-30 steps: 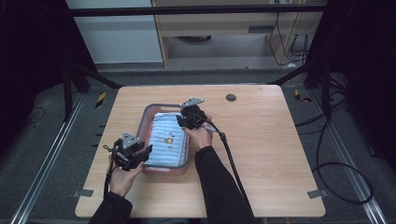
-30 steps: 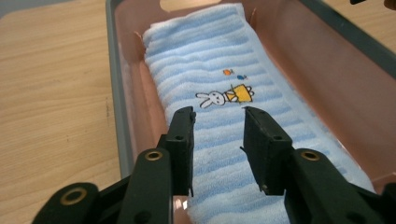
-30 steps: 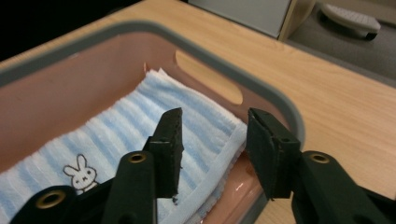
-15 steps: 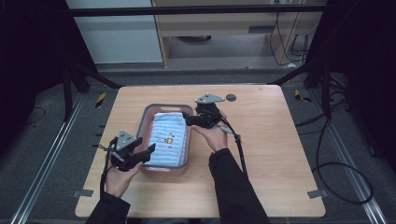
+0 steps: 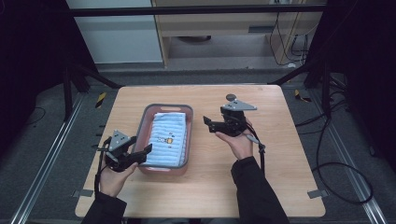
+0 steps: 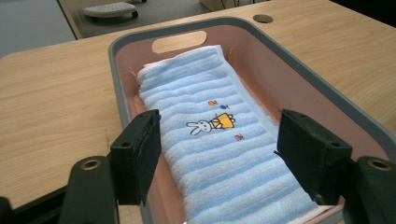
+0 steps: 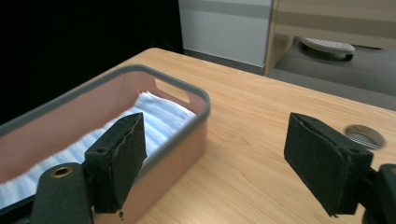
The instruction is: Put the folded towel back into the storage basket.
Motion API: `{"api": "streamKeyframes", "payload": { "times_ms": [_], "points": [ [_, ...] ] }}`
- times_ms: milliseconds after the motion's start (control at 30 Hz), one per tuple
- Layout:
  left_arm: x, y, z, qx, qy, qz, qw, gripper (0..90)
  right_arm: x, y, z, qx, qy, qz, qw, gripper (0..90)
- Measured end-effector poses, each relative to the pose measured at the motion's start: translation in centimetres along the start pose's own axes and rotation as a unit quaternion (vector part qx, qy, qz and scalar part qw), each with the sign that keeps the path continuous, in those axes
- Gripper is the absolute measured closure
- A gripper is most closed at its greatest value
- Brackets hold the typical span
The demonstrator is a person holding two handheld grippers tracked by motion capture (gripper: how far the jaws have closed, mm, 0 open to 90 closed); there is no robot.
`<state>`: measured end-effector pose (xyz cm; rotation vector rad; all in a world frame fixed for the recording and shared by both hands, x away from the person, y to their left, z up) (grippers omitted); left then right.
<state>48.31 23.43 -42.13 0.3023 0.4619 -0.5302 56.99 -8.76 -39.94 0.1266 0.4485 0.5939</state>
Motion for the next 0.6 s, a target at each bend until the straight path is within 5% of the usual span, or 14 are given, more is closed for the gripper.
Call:
{"api": "streamKeyframes", "payload": {
  "times_ms": [600],
  "points": [
    [-0.8, 2.0, -1.2, -0.001, 0.001, 0.025, 0.9997, 28.2, -5.9, -4.3, -4.4, -0.006, 0.014, -0.054, 0.9984, 20.3]
  ]
}}
Point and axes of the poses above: each handheld gripper's, and its own axes: x roughly forward along the jaws, z roughly out of its top, y roughly to its left, the point moved 4 cm from there along x, roughly forward along the jaws, and after that the axes turned 10 degrees about x, right-handed, at the moved point
